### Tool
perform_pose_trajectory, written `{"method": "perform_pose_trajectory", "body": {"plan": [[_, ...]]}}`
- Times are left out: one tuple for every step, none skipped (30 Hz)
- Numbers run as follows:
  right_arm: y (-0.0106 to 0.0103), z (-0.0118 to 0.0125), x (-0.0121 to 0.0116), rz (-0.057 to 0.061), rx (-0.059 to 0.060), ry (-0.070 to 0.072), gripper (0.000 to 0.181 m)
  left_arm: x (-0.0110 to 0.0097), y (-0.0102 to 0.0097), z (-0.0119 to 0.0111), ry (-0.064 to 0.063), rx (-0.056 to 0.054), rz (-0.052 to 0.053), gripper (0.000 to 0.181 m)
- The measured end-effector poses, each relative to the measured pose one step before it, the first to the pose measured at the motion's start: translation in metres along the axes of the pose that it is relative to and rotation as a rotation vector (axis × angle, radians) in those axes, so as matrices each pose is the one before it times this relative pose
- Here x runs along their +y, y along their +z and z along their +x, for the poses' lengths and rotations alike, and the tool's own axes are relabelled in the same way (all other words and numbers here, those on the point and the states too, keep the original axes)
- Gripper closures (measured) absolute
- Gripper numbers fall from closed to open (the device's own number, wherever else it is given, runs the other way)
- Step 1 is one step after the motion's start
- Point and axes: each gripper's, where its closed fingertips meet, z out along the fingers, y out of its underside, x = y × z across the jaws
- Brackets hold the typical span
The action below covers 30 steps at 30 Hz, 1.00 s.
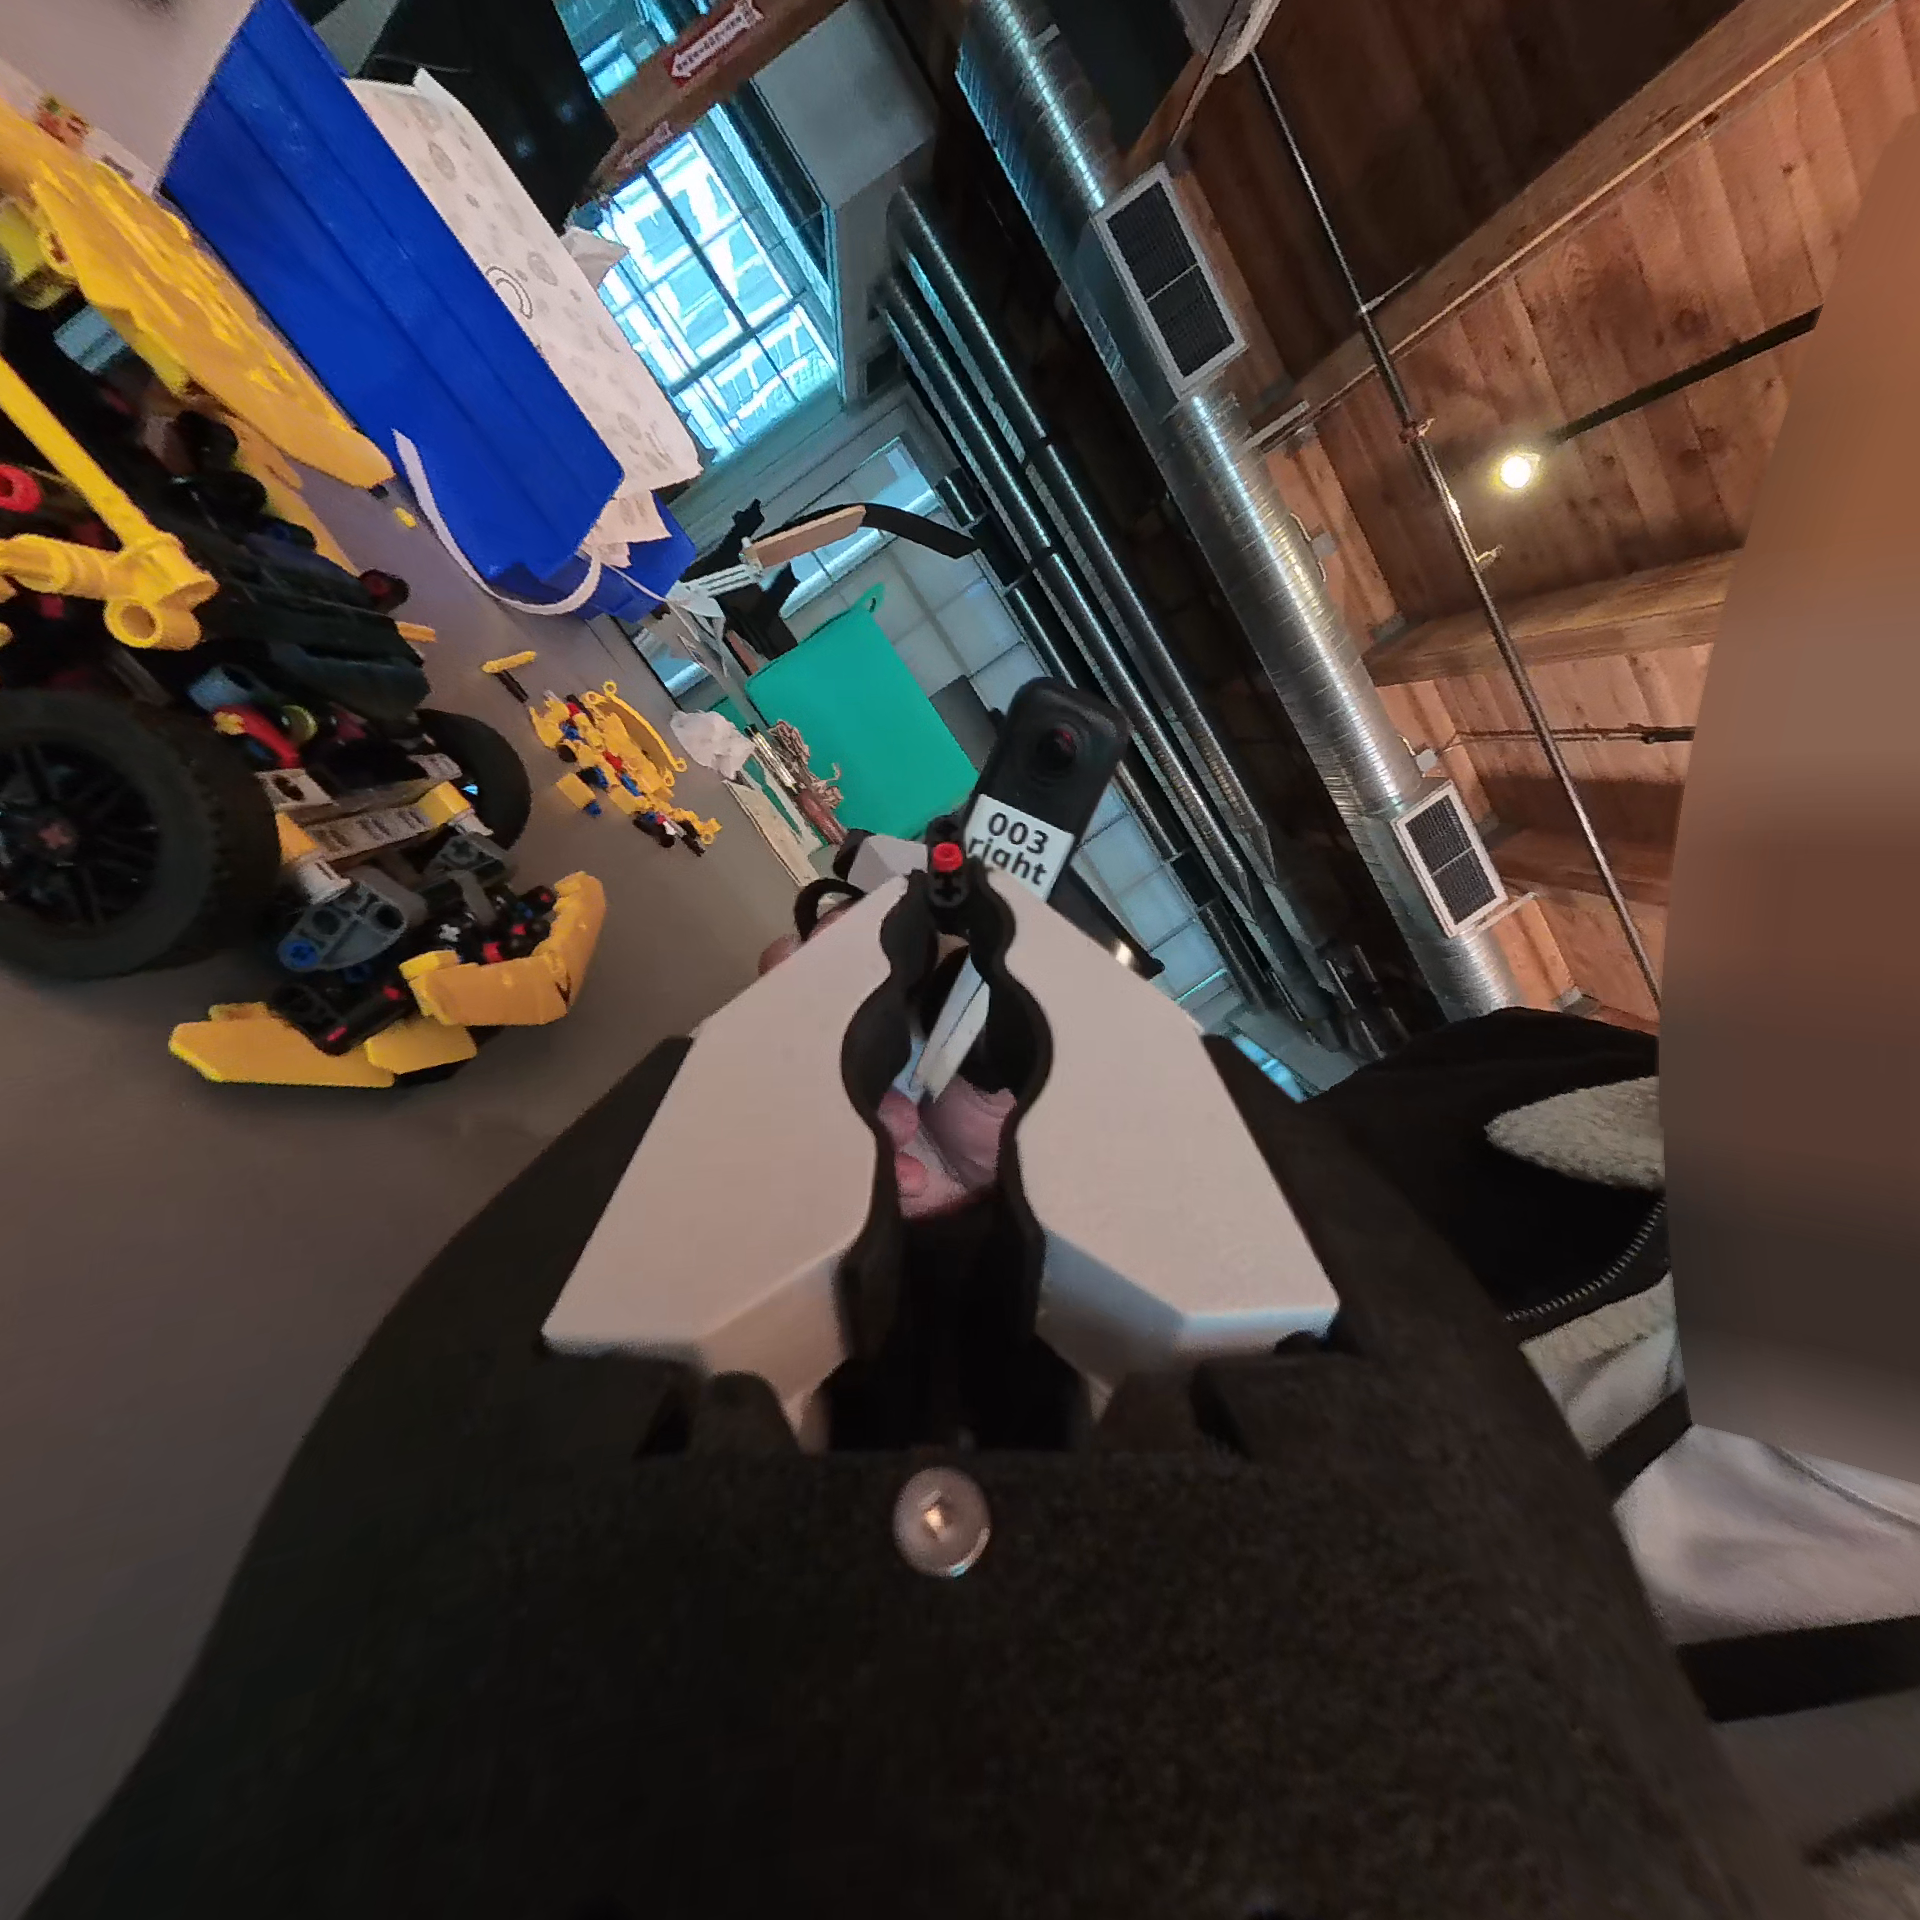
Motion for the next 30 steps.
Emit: {"method": "perform_pose_trajectory", "body": {"plan": [[-0.00031, 0.00014, -0.00047, 0.0038, -0.0001, 0.0049, 0.181, 0.00033, 0.00043, -0.00039, 0.0081, -0.007, -0.0012, 0.174], [0.00007, 0.00106, 0.00029, -0.0002, 0.0019, 0.011, 0.181, 0.00045, 0.00029, -0.00073, 0.0043, -0.0072, -0.0031, 0.174], [0.00015, 0.00089, 0.00006, 0.0007, -0.0045, 0.017, 0.181, 0.00025, 0.00013, -0.00103, 0.0051, -0.0099, -0.0003, 0.174], [-0.00016, 0.0006, 0.00022, -0.0007, -0.0061, 0.0175, 0.181, 0.00054, 0.00021, -0.00078, 0.002, -0.0068, -0.0043, 0.174], [-0.00022, 0.00039, 0.00009, -0.0015, 0.002, -0.0014, 0.181, 0.00064, 0.00019, -0.00053, -0.0036, -0.0022, -0.0064, 0.174], [-0.00013, 0.00048, 0.00069, -0.0079, 0.0122, -0.0252, 0.181, 0.0003, -0.00011, -0.00051, -0.0019, -0.0036, -0.0022, 0.174], [-0.00048, 0.00087, 0.00145, -0.02, 0.014, -0.0478, 0.181, 0.00059, -0.00023, -0.00099, -0.0024, -0.0082, -0.003, 0.174], [-0.00081, 0.00155, 0.00178, -0.0288, 0.0208, -0.0724, 0.181, 0.00097, -0.00015, -0.00092, -0.016, 0.0012, -0.0087, 0.174], [-0.00114, 0.00131, -0.00005, -0.0159, 0.0307, -0.1083, 0.174, 0.00026, -0.00033, -0.00019, -0.0248, 0.0112, -0.0061, 0.174], [-0.00139, 0.0022, 0.00058, -0.0166, 0.0456, -0.1098, 0.164, -0.00111, -0.00045, -0.00079, -0.0136, 0.0019, 0.0054, 0.174], [-0.00023, 0.00036, 0.00268, -0.0299, 0.0392, -0.0956, 0.155, -0.00114, -0.00066, -0.00055, -0.0019, -0.0018, 0.0077, 0.174], [0.00146, -0.00077, 0.00226, -0.0247, 0.0355, -0.0695, 0.148, -0.0002, -0.00018, 0.0003, -0.0012, 0.0029, 0.0023, 0.174], [0.00239, -0.00071, 0.00233, -0.0256, 0.0361, -0.0534, 0.141, -0.00057, -0.00004, -0.00062, 0.0034, -0.0059, 0.0054, 0.174], [0.00307, 0.00004, 0.00321, -0.034, 0.0402, -0.0545, 0.136, -0.00033, 0.00011, -0.00039, 0.0077, -0.0066, 0.0034, 0.174], [0.00202, 0.00315, 0.00206, -0.0272, 0.0576, -0.0468, 0.134, 0.00118, 0.00051, 0.0004, 0.0064, -0.0012, -0.0059, 0.175], [0.0002, 0.00109, -0.0011, -0.0094, 0.0381, -0.0335, 0.135, 0.00073, 0.00065, -0.00087, 0.0131, -0.0133, -0.0012, 0.174], [-0.00105, 0.00018, -0.00293, 0.0008, 0.026, -0.0174, 0.139, 0.00037, 0.00053, -0.00079, 0.0224, -0.0173, 0.001, 0.174], [-0.00124, 0.00233, -0.00241, 0.0009, 0.0329, -0.0113, 0.142, 0.00233, 0.00133, 0.00081, 0.0253, -0.0091, -0.011, 0.174], [-0.0001, -0.00003, 0.0009, -0.0169, 0.0118, -0.0195, 0.147, 0.00263, 0.00163, 0.00042, 0.0269, -0.0126, -0.0126, 0.174], [0.00026, -0.00189, 0.00137, -0.0174, -0.002, -0.023, 0.148, 0.00215, 0.0016, 0.00014, 0.0252, -0.0131, -0.0095, 0.174], [-0.00062, -0.0006, -0.00094, 0.0018, 0.0047, -0.0118, 0.152, 0.00226, 0.00149, 0.00064, 0.0186, -0.0069, -0.0119, 0.174], [-0.00047, -0.00057, -0.00027, -0.002, 0.0018, -0.0018, 0.153, 0.0013, 0.00089, 0.00012, 0.0146, -0.0077, -0.0056, 0.174], [-0.00012, 0.00059, 0.00123, -0.0112, 0.0016, -0.0017, 0.155, 0.00028, 0.00026, -0.00024, 0.012, -0.0086, 0.0006, 0.174], [-0.00112, 0.00001, -0.00027, -0.0022, -0.0089, 0.0012, 0.156, 0.00047, 0.00022, 0.00048, 0.0116, -0.0029, -0.0017, 0.174], [-0.00117, -0.00027, 0.00008, -0.0067, -0.0135, 0.0022, 0.157, 0.0004, 0.00025, 0.001, 0.0129, 0.0008, -0.0026, 0.174], [-0.00119, -0.00062, 0.00034, -0.0102, -0.0195, -0.0019, 0.158, 0.00081, 0.00036, 0.00082, 0.0114, 0.0016, -0.0054, 0.174], [-0.00147, -0.0012, 0.0004, -0.0096, -0.0227, -0.013, 0.158, 0.00128, 0.00039, 0.00108, 0.0108, 0.0053, -0.0128, 0.174], [-0.00146, -0.00142, 0.00095, -0.0136, -0.0235, -0.0271, 0.158, 0.00185, 0.00036, 0.00092, 0.0166, 0.0037, -0.0221, 0.175], [-0.00102, -0.00238, 0.0018, -0.018, -0.0222, -0.0343, 0.158, 0.00207, 0.00072, 0.00045, 0.0276, -0.0043, -0.0242, 0.175], [-0.00087, -0.00453, 0.00115, -0.0108, -0.0289, -0.0406, 0.158, 0.00177, 0.00063, 0.00078, 0.0331, -0.0083, -0.0174, 0.175]]}}
